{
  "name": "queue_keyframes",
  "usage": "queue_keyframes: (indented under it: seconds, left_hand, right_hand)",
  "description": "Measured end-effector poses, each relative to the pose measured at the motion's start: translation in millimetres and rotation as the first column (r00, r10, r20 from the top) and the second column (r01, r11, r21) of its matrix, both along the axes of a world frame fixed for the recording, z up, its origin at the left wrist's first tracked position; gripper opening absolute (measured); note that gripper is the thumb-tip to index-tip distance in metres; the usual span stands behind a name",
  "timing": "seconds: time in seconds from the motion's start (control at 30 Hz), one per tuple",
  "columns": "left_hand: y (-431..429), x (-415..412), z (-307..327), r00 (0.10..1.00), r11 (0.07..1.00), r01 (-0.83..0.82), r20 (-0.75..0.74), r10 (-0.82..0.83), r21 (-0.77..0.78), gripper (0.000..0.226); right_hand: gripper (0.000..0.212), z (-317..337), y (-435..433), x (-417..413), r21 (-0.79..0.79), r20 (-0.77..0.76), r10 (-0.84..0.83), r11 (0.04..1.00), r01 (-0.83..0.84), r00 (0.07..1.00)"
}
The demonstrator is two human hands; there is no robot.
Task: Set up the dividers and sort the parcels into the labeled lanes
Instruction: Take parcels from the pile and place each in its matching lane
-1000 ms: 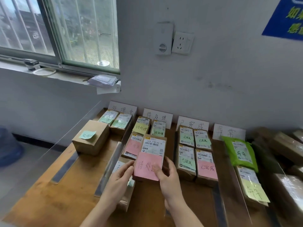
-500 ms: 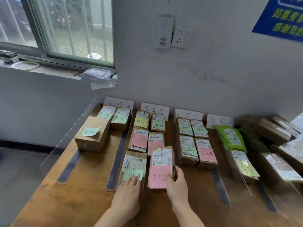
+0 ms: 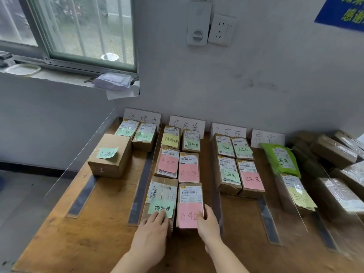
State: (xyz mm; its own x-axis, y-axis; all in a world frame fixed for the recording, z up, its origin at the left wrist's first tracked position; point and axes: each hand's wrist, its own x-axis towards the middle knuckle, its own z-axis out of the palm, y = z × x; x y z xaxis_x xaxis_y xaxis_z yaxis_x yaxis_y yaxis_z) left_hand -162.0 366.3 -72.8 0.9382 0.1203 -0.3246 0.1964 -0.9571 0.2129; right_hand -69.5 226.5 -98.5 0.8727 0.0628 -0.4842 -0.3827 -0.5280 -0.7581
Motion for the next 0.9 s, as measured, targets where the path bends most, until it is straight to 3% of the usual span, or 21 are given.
queue_keyframes:
  seconds: [0.3,0.57,0.77,0.9]
  left_hand:
    - [-1.5,3.1,0.0,1.0,1.0,0.013,0.002,-0.013,0.028,0.059]
    - [3.0,31.9,29.8,1.0,1.0,0.002,-0.026,-0.001,0.029,0.032]
    - [-12.6,68.3,60.8,0.995,0.993,0.078,0.055,-0.083,0.09,0.028]
    - [-40.9,89.8,80.0,0.966,0.973,0.195,0.146,-0.211,0.12,0.033]
  right_hand:
    - [0.04,0.1,0.0,3.7,-0.192,0.149,0.189,0.968,-0.159,0.971]
    - [0.059,56.1,-7.1,-2.1,-0.415,0.35,0.512,0.836,-0.36,0.785]
    - [0.049,92.1,-54.6,15.4,-0.579,0.401,0.557,0.77,-0.269,0.727]
    - [0.05,114.6,-96.3,21.7,-0.682,0.351,0.566,0.7,-0.21,0.746]
